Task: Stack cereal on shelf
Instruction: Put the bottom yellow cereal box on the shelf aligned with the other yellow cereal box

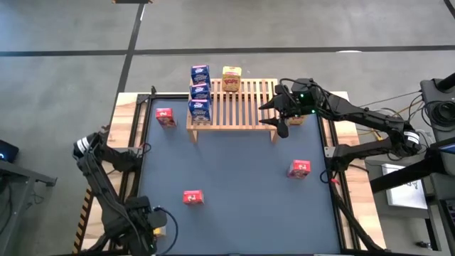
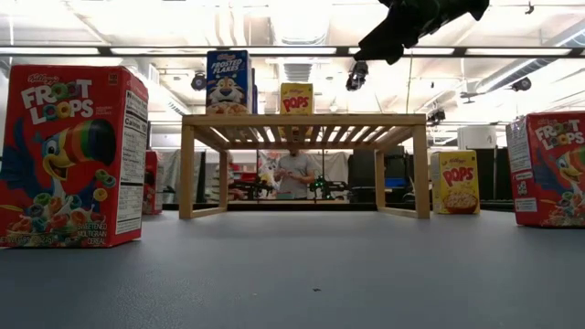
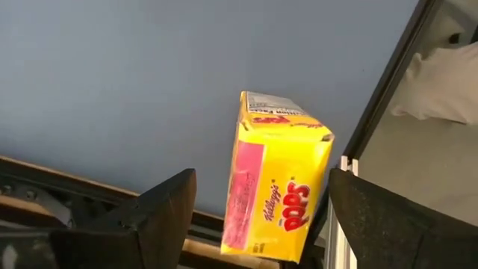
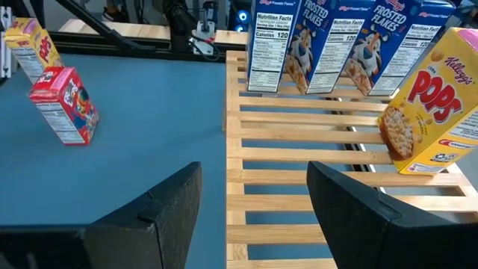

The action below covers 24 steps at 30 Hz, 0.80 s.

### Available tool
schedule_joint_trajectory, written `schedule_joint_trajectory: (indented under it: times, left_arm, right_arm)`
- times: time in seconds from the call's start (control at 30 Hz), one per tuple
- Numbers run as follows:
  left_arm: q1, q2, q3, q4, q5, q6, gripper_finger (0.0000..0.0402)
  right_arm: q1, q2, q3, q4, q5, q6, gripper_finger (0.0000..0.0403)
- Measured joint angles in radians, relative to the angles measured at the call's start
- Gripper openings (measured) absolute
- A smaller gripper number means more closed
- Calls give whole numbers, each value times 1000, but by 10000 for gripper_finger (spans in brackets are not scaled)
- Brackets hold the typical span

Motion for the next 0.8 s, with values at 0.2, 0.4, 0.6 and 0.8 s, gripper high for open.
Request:
schedule_joint_trajectory:
  times: [0.2,0.4,0.6,0.8]
  left_arm:
    - [-6,-14,-60,73,-9,-6,286]
    - [-38,-27,-142,168,-17,-62,286]
    - [-90,-68,-195,202,-50,-148,286]
    - [-126,-102,-246,235,-73,-184,277]
  right_arm:
    - [0,0,0,0,0,5,233]
    - [0,0,0,7,0,5,233]
    - [0,0,-1,22,0,5,233]
    - [0,0,-2,44,1,36,233]
